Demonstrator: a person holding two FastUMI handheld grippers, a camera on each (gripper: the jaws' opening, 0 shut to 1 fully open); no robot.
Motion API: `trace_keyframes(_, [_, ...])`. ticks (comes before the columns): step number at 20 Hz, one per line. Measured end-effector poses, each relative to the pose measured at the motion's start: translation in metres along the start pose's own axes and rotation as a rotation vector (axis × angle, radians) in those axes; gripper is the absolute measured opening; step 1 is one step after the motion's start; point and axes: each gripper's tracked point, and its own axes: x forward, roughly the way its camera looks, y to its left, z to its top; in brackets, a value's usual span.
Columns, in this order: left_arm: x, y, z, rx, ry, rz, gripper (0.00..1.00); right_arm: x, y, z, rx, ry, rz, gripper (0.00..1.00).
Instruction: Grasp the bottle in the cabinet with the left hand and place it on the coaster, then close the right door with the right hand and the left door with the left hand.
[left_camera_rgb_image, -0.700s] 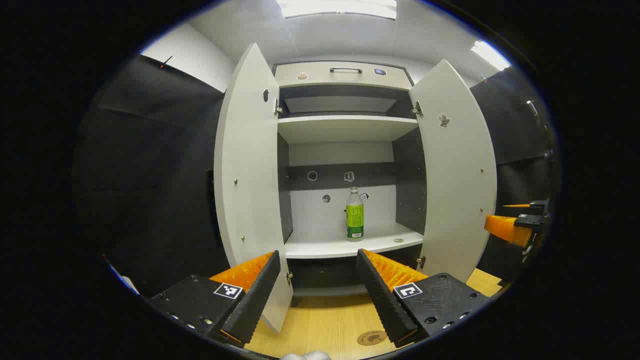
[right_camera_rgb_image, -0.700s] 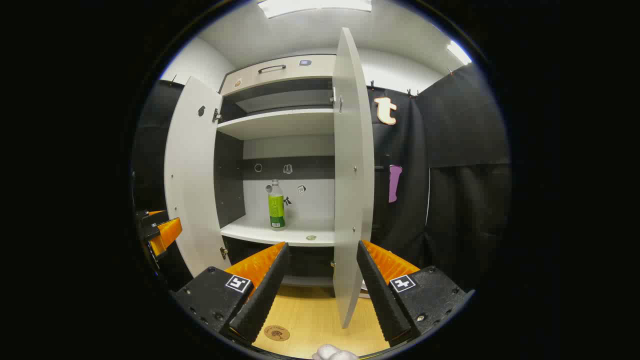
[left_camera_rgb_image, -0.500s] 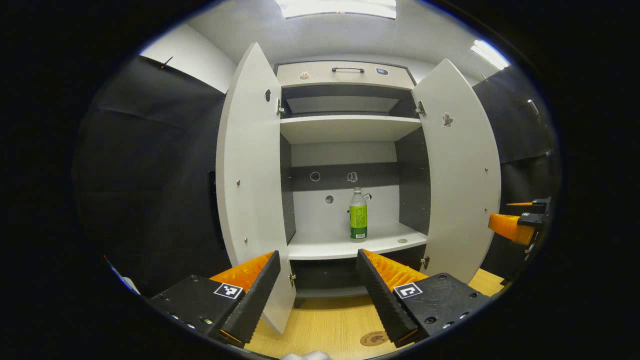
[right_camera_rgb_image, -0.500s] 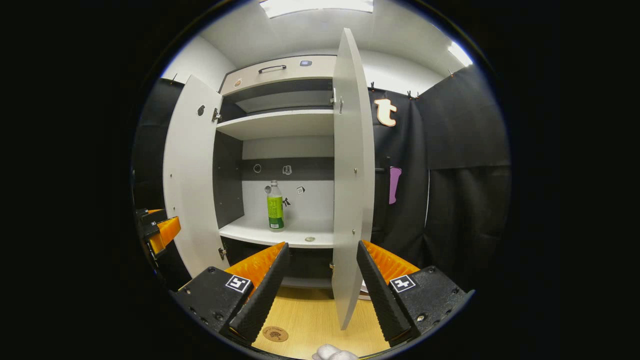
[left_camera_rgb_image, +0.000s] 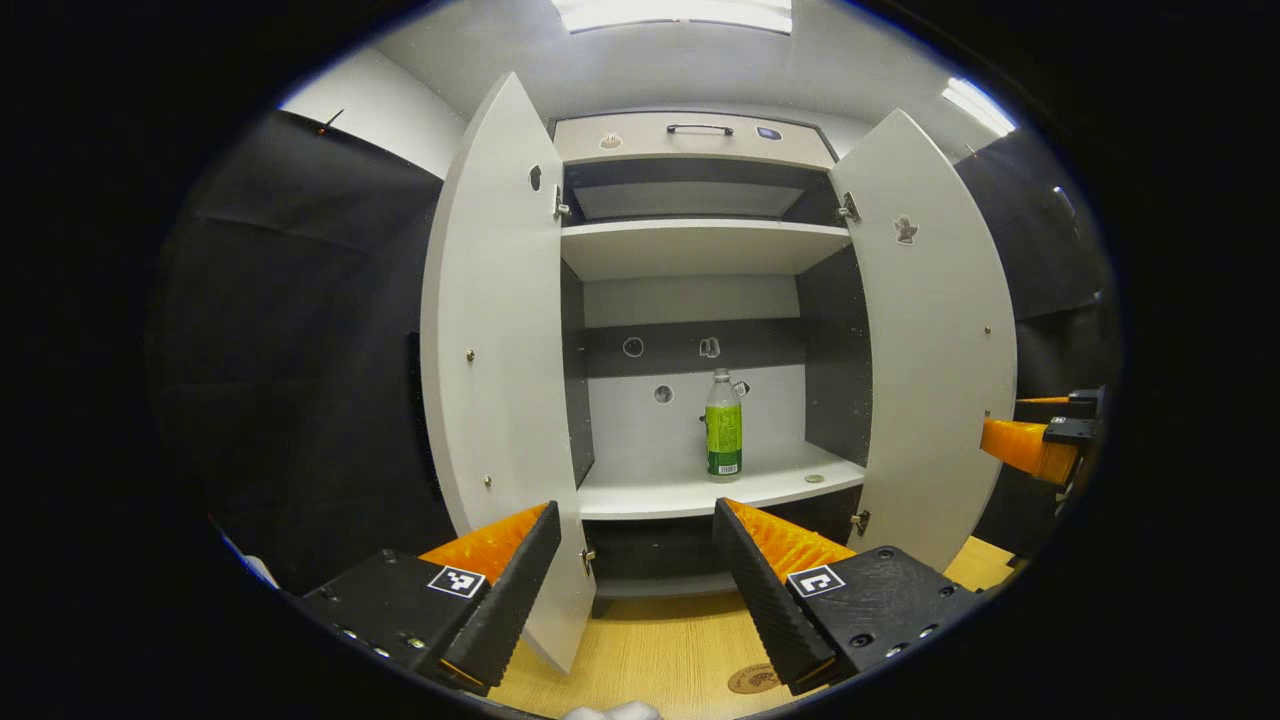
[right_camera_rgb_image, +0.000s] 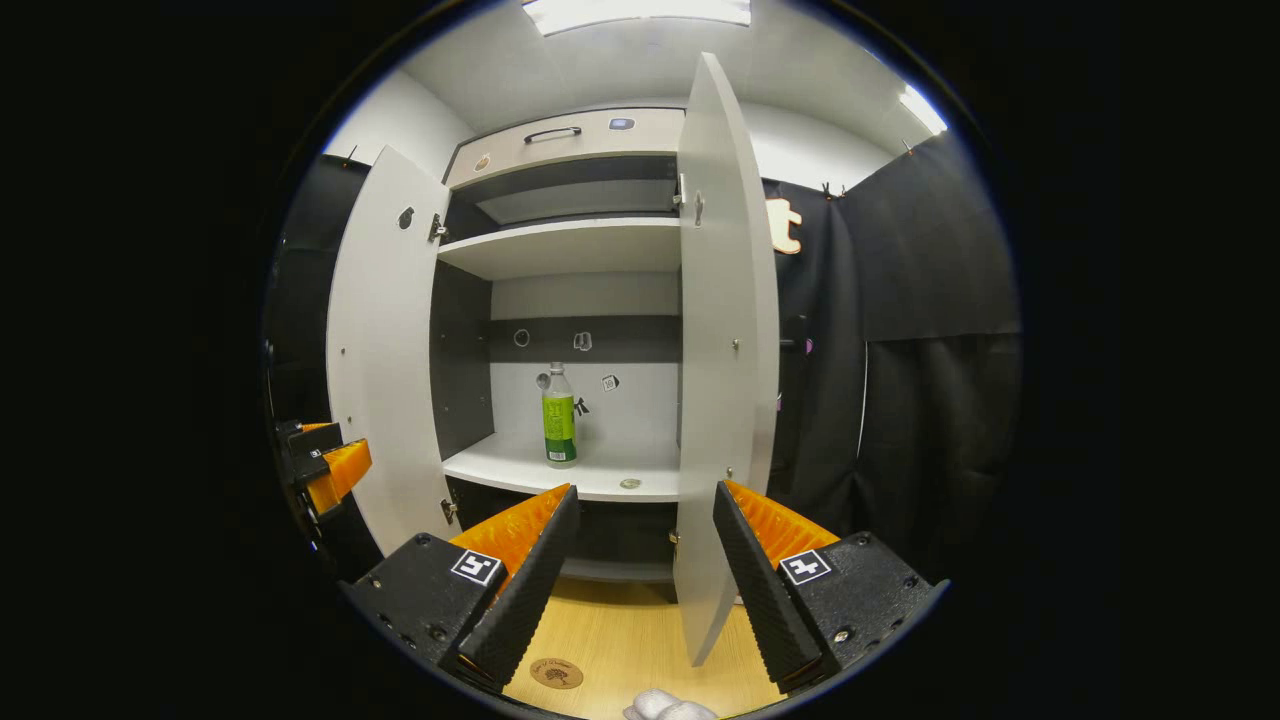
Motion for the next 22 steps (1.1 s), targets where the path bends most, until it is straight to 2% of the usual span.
trace_keyframes(6, [0.048,-0.016,0.015,0.007,-0.042,-0.053,0.94,0.005,0.015,0.006,-0.017,0.002,0.017,0.83])
trace_keyframes(13, [0.149,-0.066,0.045,-0.017,-0.121,-0.156,0.93,-0.001,0.027,0.025,-0.051,-0.024,0.016,0.83])
trace_keyframes(17, [0.219,-0.094,0.050,-0.015,-0.149,-0.159,0.93,-0.005,0.027,0.034,-0.061,-0.034,-0.001,0.83])
trace_keyframes(22, [0.294,-0.121,0.028,-0.018,-0.117,-0.140,0.95,-0.005,0.033,0.036,-0.069,-0.028,0.004,0.83])
